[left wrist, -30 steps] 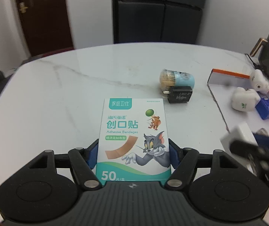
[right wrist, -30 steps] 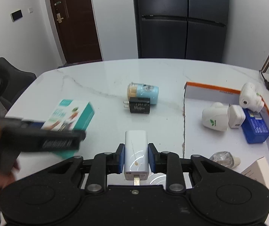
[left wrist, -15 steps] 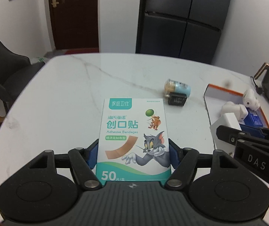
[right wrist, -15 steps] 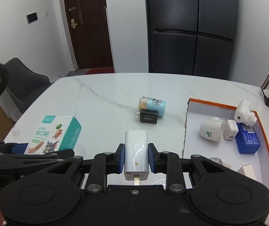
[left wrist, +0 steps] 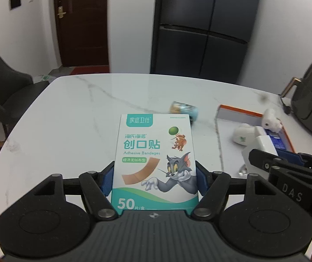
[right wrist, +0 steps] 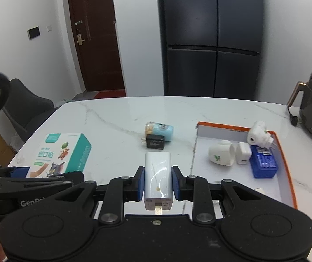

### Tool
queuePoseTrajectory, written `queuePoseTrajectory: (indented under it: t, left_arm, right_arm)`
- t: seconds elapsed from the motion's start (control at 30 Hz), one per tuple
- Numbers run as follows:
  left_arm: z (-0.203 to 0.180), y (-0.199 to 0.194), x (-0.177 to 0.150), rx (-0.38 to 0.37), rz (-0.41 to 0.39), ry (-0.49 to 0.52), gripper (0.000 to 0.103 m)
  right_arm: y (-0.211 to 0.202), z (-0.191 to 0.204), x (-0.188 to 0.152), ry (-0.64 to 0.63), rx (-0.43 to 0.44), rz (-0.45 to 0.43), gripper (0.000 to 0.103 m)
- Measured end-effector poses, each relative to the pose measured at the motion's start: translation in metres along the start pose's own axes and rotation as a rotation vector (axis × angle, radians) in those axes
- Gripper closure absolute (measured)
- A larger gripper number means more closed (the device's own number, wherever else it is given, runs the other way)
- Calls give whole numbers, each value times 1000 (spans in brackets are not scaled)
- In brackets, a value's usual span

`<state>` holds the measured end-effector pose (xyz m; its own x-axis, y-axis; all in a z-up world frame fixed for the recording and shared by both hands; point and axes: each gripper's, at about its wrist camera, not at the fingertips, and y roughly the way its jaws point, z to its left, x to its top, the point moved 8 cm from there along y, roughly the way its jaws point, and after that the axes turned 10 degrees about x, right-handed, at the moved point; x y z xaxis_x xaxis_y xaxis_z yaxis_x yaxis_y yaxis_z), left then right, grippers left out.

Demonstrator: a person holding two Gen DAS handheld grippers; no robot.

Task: Organize rigid objects
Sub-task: 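Carry the bandage box and USB charger over the tray box with both tools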

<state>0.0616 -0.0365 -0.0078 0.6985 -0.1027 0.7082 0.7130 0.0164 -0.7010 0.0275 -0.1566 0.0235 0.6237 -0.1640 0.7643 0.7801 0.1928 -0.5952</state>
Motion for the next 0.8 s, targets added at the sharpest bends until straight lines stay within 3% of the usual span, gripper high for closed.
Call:
queuePoseTrajectory:
  t: [0.63, 0.8]
  left_arm:
    - [-65, -23, -18, -137, 9, 62, 32]
    - [-78, -27, -22, -143, 7, 87, 32]
  right_arm:
    - [-50, -55, -15, 66, -95, -31, 71]
    - [-62, -66, -23, 84, -119, -34, 71]
